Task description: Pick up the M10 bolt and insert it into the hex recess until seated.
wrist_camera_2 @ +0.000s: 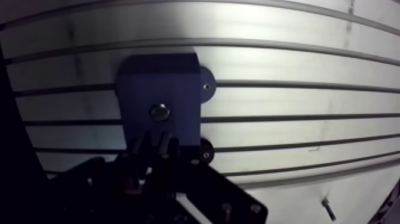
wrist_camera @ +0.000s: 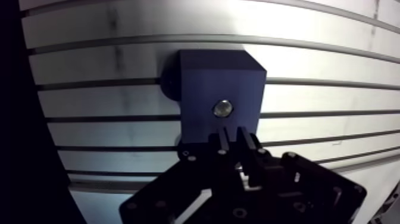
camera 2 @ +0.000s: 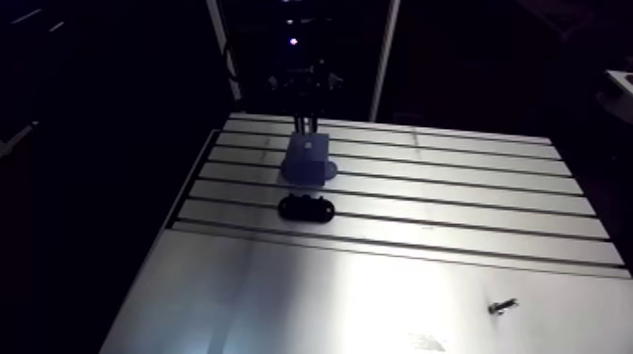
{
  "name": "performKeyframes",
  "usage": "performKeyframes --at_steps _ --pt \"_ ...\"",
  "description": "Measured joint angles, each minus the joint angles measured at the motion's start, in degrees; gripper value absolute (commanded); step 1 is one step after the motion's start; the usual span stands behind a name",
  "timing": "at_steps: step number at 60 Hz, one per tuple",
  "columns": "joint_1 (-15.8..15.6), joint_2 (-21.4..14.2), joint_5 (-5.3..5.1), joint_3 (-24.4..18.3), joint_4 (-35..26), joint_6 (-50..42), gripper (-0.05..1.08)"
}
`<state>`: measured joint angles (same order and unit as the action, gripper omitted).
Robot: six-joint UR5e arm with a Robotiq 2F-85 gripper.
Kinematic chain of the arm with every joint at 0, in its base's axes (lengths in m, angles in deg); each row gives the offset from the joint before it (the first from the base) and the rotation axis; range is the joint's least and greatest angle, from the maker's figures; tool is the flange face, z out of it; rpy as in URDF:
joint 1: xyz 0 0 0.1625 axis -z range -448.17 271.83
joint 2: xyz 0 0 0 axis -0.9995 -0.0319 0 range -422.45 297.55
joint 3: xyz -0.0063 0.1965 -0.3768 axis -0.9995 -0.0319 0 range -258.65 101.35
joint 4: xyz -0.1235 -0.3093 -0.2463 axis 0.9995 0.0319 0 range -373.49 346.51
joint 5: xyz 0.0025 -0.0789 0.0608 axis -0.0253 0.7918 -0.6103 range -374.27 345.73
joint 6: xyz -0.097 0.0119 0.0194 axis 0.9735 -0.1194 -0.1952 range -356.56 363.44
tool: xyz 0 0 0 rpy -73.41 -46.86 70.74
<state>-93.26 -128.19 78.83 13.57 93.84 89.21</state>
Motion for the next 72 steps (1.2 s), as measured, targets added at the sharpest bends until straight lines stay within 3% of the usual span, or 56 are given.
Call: performKeyframes --at_steps 9,19,39,72 --pt "-0.39 -1.68 0.87 -2.6 -3.75 0.53 0.0" --pt "-0.69 -4.12 0.08 -5.87 -9.03 1.08 0.0" --pt "-0.26 -9.29 -1.52 -8.4 -14.72 2.5 0.0" --pt "3.34 -12.68 -1.31 -12.48 -21.32 5.77 0.0"
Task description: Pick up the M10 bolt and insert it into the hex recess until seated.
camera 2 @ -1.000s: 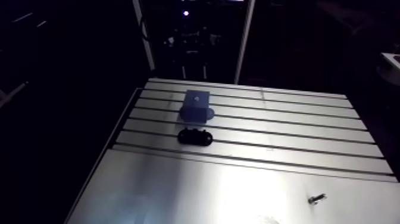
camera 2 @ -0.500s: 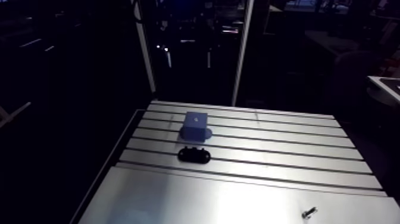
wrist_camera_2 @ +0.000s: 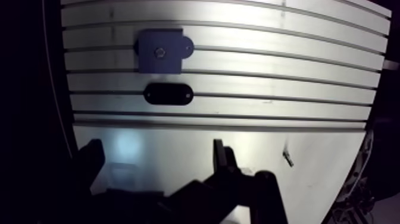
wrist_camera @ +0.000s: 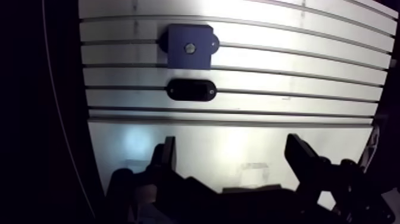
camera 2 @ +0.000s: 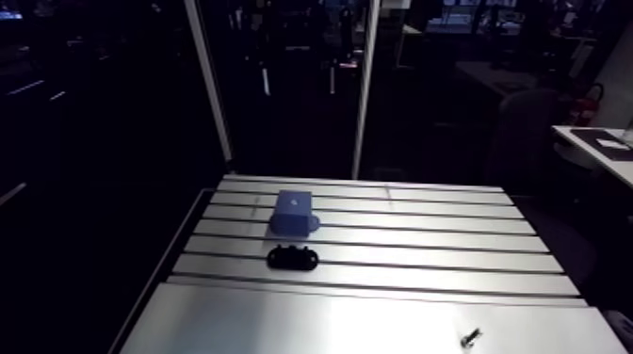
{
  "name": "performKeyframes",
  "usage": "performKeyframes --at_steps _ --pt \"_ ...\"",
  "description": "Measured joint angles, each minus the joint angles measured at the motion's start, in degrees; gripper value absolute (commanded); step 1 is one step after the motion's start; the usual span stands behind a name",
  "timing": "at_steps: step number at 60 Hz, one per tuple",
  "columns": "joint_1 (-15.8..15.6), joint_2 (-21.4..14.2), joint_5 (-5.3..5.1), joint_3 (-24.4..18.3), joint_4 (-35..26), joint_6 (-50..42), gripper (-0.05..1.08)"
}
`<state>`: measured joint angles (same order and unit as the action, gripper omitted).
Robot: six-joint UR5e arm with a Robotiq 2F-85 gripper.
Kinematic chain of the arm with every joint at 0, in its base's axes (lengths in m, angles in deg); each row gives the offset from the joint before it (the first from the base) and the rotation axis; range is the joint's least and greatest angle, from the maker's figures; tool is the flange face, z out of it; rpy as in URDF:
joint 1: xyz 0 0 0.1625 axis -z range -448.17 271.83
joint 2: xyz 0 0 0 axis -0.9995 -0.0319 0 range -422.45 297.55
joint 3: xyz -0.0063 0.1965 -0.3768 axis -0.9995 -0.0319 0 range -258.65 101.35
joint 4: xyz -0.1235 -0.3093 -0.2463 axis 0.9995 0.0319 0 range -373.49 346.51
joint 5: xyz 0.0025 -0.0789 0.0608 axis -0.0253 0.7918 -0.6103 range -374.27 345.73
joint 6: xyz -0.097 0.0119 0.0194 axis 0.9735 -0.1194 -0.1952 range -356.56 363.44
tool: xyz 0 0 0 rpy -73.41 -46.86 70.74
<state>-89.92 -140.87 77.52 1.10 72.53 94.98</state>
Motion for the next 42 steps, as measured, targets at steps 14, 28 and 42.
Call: performKeyframes --at_steps 14,28,42 --pt "0.35 -1.76 0.05 -0.3 -1.35 0.23 0.0" --pt "0.42 -4.08 0.16 0.58 -1.73 0.28 0.0" --pt "0.44 -4.66 0.05 0.95 -1.64 0.74 0.0"
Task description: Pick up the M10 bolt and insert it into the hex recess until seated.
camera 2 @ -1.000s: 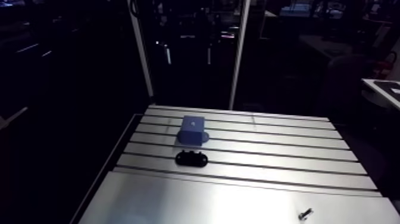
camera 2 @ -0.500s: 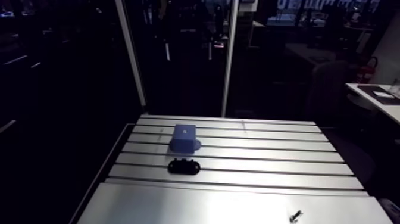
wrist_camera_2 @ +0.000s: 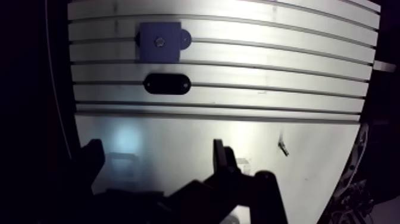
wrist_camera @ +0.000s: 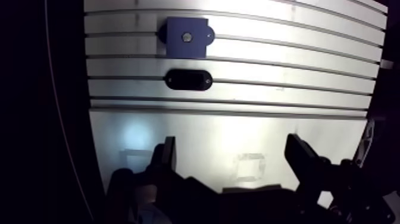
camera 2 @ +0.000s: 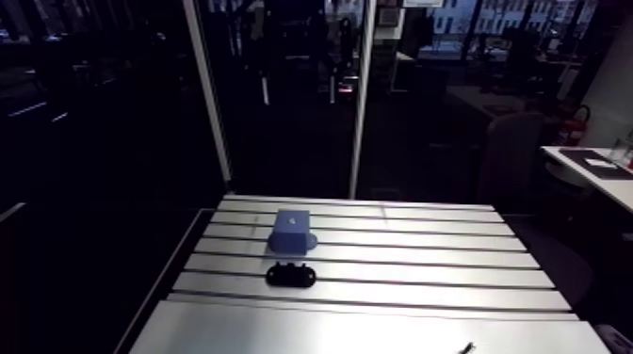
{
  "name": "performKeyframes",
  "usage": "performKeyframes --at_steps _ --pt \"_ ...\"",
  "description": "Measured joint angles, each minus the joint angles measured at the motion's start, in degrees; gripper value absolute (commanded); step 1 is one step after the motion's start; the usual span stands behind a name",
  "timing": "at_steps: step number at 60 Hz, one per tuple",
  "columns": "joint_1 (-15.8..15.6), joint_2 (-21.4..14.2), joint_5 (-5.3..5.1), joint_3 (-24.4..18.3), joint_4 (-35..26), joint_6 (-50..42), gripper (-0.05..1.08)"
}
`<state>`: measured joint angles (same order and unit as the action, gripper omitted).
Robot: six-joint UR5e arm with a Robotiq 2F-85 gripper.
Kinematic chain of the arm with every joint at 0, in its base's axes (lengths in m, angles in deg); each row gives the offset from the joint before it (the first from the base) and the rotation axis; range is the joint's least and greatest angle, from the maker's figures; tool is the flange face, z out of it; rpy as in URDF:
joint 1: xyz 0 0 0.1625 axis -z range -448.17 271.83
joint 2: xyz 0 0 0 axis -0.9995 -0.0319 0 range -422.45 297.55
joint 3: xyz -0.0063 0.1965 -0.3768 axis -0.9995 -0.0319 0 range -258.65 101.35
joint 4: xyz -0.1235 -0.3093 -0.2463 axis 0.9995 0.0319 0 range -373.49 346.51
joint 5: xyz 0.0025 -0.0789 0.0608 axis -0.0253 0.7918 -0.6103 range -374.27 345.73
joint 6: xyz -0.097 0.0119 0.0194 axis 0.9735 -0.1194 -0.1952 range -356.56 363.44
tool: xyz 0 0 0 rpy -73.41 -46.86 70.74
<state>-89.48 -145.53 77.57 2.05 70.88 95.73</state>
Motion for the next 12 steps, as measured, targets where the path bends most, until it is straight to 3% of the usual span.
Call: performKeyframes --at_steps 12 --pt "0.0 -0.08 -0.1 0.23 0.11 0.19 0.0"
